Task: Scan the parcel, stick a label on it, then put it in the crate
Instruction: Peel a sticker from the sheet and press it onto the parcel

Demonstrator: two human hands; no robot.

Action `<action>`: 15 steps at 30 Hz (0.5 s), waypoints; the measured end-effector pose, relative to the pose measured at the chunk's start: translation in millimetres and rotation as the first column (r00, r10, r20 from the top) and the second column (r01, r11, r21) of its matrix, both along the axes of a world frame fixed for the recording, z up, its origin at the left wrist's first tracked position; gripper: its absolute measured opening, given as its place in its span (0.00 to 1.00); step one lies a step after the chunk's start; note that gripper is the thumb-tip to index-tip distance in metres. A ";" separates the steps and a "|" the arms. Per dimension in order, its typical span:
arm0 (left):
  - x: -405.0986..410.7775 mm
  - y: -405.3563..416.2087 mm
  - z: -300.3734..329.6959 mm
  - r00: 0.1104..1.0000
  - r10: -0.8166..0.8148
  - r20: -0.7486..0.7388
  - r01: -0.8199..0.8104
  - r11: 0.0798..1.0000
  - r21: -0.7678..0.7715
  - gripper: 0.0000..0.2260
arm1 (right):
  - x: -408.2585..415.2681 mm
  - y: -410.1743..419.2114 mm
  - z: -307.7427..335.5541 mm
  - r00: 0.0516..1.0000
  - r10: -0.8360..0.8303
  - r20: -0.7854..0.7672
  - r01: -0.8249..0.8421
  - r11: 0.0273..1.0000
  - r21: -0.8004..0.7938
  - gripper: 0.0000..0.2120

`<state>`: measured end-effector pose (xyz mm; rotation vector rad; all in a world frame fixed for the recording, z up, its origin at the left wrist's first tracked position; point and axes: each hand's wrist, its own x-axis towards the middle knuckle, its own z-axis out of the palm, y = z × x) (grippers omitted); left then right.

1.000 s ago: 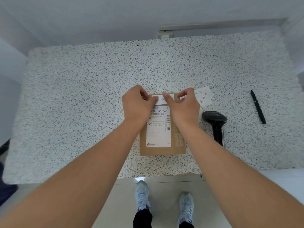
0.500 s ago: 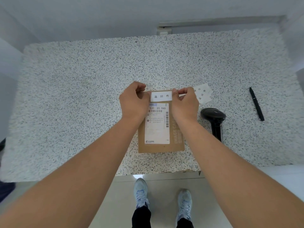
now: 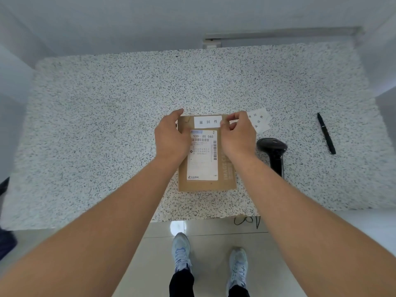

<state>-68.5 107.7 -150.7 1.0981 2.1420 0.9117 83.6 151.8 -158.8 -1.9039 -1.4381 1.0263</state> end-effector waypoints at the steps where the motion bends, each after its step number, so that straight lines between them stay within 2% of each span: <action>1: 0.4 -3.1 1.2 0.999 -0.027 -0.029 0.027 1.000 0.005 0.20 | 2.0 -2.3 2.3 1.000 0.019 0.010 -0.019 1.000 0.003 0.03; 4: 3.2 -15.4 4.2 0.982 -0.143 -0.126 0.144 0.990 0.000 0.21 | 8.2 -11.8 7.7 0.992 0.107 0.068 -0.110 0.993 0.038 0.05; 9: 9.0 -39.9 8.0 0.939 -0.264 -0.221 0.257 0.964 -0.062 0.24 | 16.9 -34.3 15.1 0.957 0.245 0.157 -0.255 0.966 0.050 0.15; 15: 17.3 -78.0 10.8 0.877 -0.403 -0.262 0.375 0.915 -0.151 0.26 | 26.9 -73.1 19.2 0.826 0.437 0.357 -0.480 0.876 0.037 0.23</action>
